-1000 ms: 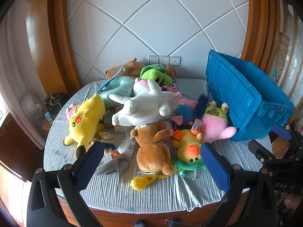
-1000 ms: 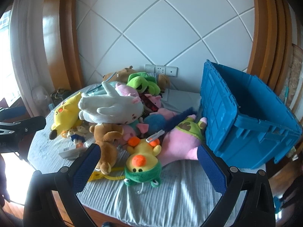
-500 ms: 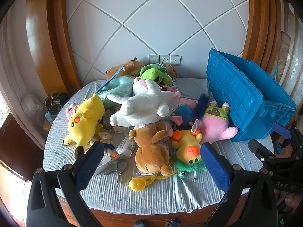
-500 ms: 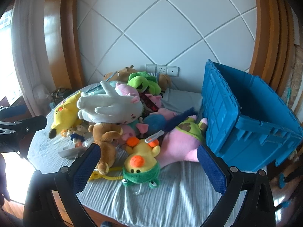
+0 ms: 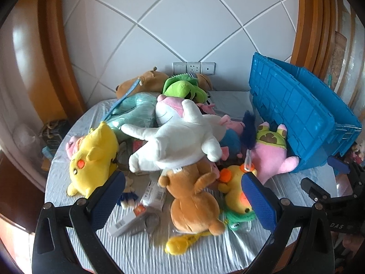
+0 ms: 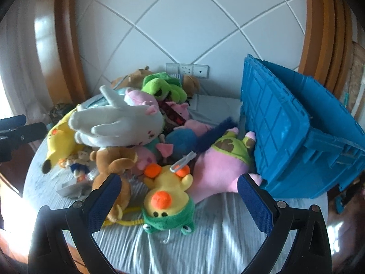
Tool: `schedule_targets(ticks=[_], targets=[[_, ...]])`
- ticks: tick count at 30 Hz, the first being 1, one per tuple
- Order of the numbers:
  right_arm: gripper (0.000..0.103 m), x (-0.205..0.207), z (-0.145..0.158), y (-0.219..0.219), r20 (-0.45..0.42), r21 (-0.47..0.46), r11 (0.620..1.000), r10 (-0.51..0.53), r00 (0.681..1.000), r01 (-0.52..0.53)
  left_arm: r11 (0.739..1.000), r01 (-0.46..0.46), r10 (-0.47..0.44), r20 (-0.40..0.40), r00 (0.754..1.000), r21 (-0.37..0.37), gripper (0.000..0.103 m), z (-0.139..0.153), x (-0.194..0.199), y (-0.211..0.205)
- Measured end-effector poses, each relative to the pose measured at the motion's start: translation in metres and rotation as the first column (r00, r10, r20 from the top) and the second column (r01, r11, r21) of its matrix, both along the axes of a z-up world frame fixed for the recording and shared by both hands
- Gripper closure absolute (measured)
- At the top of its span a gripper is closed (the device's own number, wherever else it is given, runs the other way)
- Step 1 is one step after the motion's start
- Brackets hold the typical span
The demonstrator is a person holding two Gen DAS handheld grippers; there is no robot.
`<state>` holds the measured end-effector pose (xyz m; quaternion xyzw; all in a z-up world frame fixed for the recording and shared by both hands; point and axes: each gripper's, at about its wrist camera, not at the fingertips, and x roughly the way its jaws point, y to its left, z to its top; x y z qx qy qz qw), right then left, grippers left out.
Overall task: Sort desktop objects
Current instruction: 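Reach both grippers toward the white plush and yellow duck plush, then grasp the white plush with the left gripper while the right grasps the yellow duck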
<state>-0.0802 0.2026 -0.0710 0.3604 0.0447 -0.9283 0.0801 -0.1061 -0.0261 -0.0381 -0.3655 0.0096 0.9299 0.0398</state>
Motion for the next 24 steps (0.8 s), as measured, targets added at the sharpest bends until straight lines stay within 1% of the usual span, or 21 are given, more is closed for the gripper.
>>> schedule_targets(ticks=[3,5,11,18,21,24], targets=[[0.000,-0.017,-0.009,-0.008,0.020,0.022,0.999,-0.033,0.999,0.033,1.000,0.019,-0.019,0.017,1.000,-0.008,0.000,-0.010,-0.025,-0.008],[0.000,-0.026,-0.014,-0.011,0.033,0.028,0.998,-0.053,0.998,0.052,1.000,0.030,-0.030,0.070,0.997,0.000,0.000,-0.022,-0.037,-0.012],[0.000,-0.041,-0.037,-0.008,0.078,0.052,0.996,-0.078,0.994,0.074,1.000,0.024,-0.024,0.109,0.994,0.000,0.000,-0.043,-0.075,-0.015],[0.000,-0.061,-0.090,-0.009,0.171,0.028,1.000,0.005,0.985,-0.010,1.000,0.001,0.004,0.162,0.987,-0.029,0.000,-0.069,-0.109,-0.005],[0.000,-0.070,-0.117,-0.016,0.219,0.033,0.999,0.026,0.975,-0.034,0.999,0.006,0.004,0.189,0.982,-0.054,0.000,-0.084,-0.119,0.000],[0.000,-0.078,-0.142,-0.023,0.267,0.044,0.998,0.035,0.963,-0.049,0.999,0.004,0.007,0.207,0.978,-0.054,0.000,-0.095,-0.126,0.001]])
